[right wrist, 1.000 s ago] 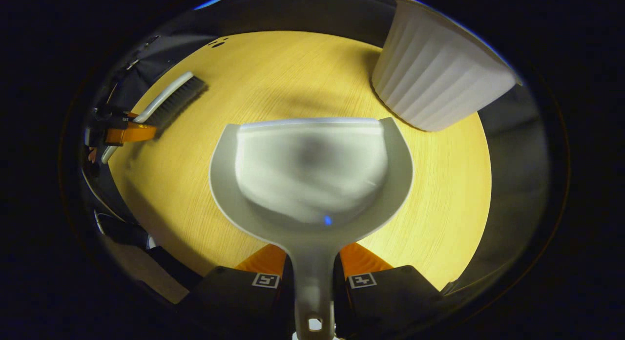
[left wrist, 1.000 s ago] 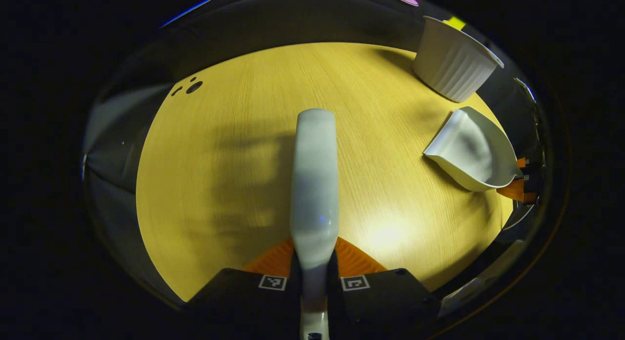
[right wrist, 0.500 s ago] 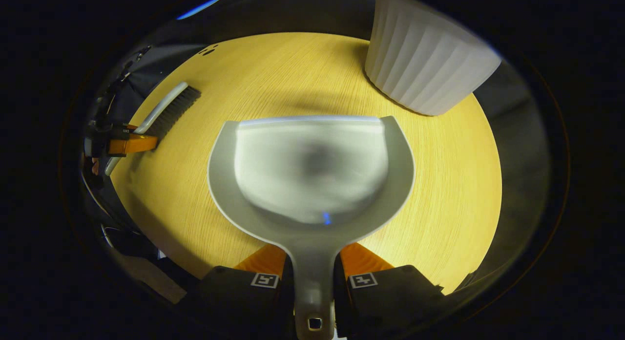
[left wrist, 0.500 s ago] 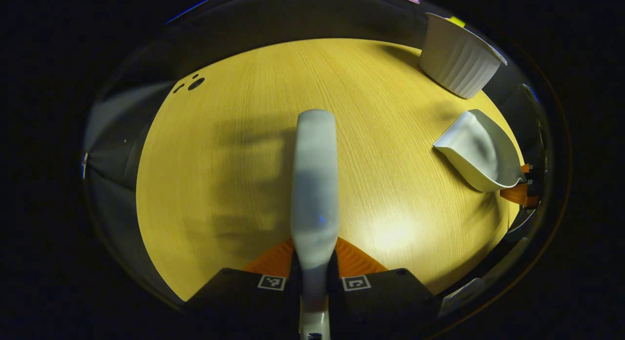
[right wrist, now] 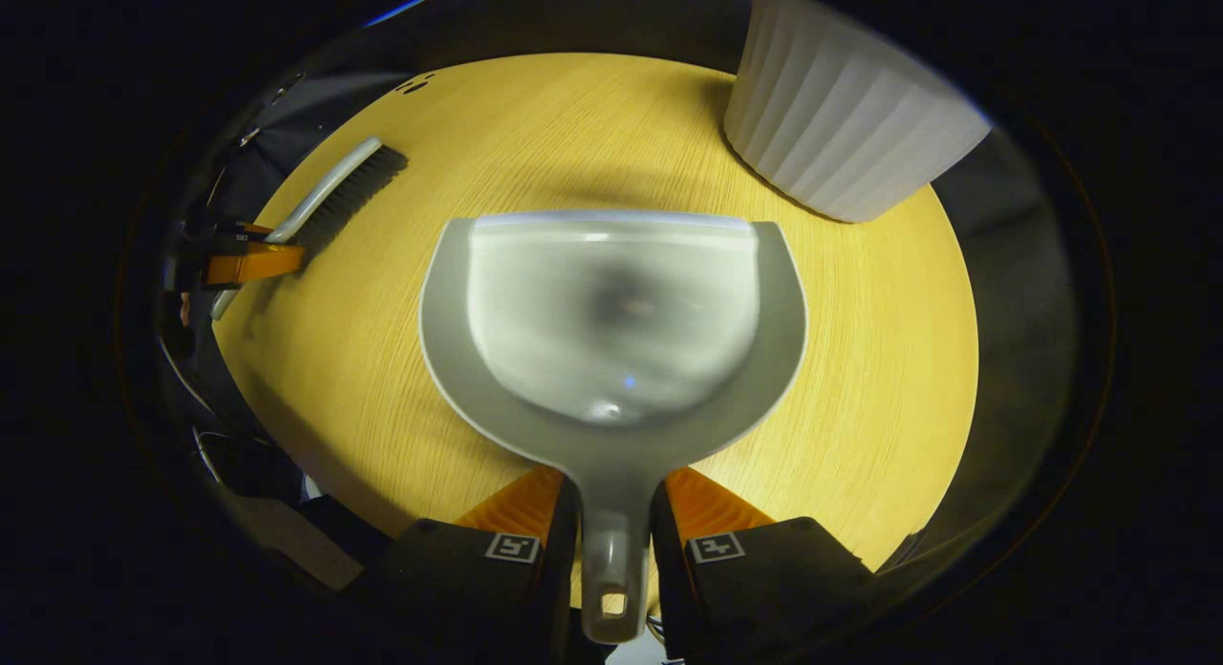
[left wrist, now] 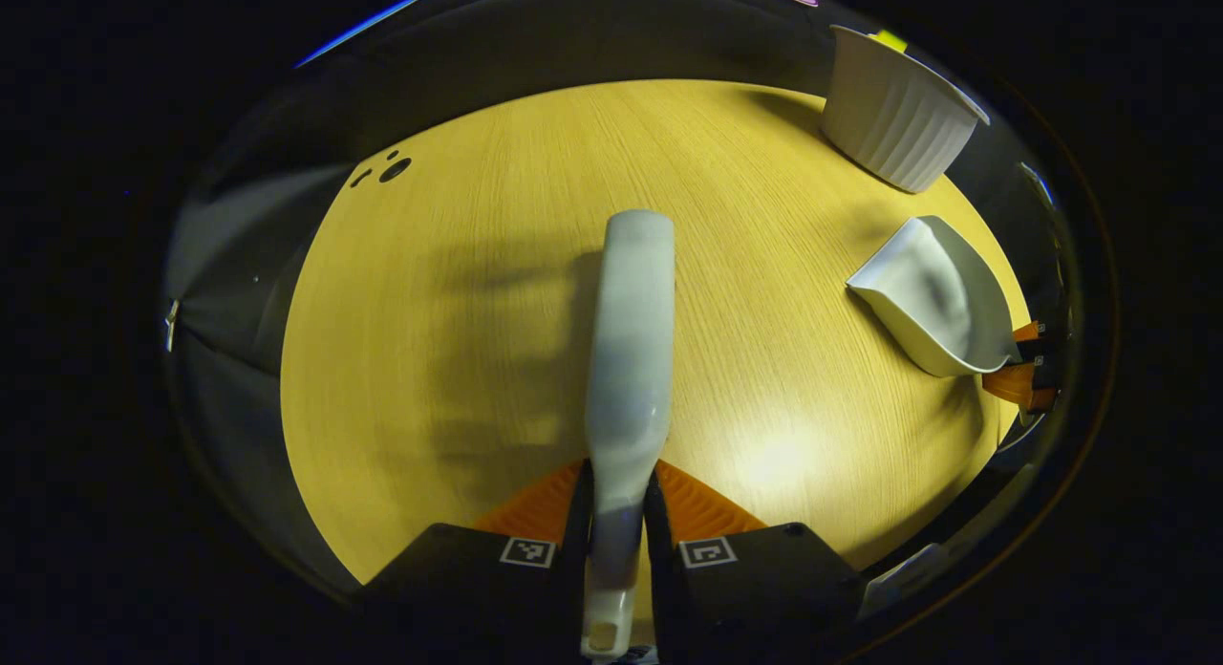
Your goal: Pick up the small broom and dustpan from the desktop, sweep the trash into the dustpan with the broom, and then empty the trash into the garbage bin.
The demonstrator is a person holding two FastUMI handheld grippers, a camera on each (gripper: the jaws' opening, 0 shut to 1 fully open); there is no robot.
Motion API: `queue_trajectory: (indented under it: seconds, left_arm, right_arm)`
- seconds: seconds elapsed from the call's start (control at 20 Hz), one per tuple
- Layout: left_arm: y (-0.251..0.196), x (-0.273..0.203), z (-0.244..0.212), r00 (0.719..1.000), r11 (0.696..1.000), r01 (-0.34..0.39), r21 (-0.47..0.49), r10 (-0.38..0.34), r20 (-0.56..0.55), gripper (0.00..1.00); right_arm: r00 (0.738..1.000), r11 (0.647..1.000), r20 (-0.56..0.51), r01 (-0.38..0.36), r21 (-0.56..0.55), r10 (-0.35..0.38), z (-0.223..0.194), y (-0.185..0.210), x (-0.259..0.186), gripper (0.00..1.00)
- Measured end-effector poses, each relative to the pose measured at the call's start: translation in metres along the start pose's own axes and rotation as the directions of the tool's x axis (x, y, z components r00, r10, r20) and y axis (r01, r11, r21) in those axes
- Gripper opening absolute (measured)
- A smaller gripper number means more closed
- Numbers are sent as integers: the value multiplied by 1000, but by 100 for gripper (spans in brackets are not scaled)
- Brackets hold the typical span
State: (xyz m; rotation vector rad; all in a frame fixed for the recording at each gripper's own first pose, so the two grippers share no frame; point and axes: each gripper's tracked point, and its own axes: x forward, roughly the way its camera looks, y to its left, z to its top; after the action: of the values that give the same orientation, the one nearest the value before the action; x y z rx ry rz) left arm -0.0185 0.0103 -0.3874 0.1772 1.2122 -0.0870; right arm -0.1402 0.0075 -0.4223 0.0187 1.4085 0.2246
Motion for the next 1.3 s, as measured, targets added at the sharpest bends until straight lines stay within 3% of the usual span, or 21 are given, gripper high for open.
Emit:
queue_trajectory:
  seconds: [0.4, 0.45, 0.6, 0.75, 0.9, 1.05, 1.2, 1.3]
  left_arm:
    - [0, -49, 3, 995, 999, 6, -36, -2, 104, 33]
    - [-4, -60, 12, 989, 999, 20, -44, -14, 145, 29]
    - [-14, -103, 46, 948, 997, 65, -44, -48, 315, 33]
    - [-20, -153, 83, 868, 995, 84, -50, -49, 494, 29]
    - [-32, -202, 114, 768, 985, 159, -69, -80, 636, 35]
    - [-20, -245, 133, 682, 989, 132, -62, -45, 730, 35]
    - [-14, -264, 144, 624, 994, 104, -38, -36, 780, 35]
    - [-20, -273, 144, 613, 994, 113, -16, -57, 788, 35]
  right_arm:
    - [992, 998, 119, -45, 32, 41, 17, 8, -69, 42]
    - [988, 998, 150, -48, 47, 41, 23, 10, -81, 44]
    - [951, 996, 309, -44, 75, 19, 55, 16, -122, 42]
    - [877, 995, 481, -64, 77, 19, 96, 29, -169, 39]
    - [778, 992, 628, -94, 78, 24, 129, 40, -215, 42]
    - [684, 995, 729, -62, 78, -15, 152, 37, -254, 41]
    - [607, 997, 791, 25, 79, -78, 164, 32, -287, 42]
    - [581, 995, 807, 53, 88, -102, 173, 27, -284, 41]
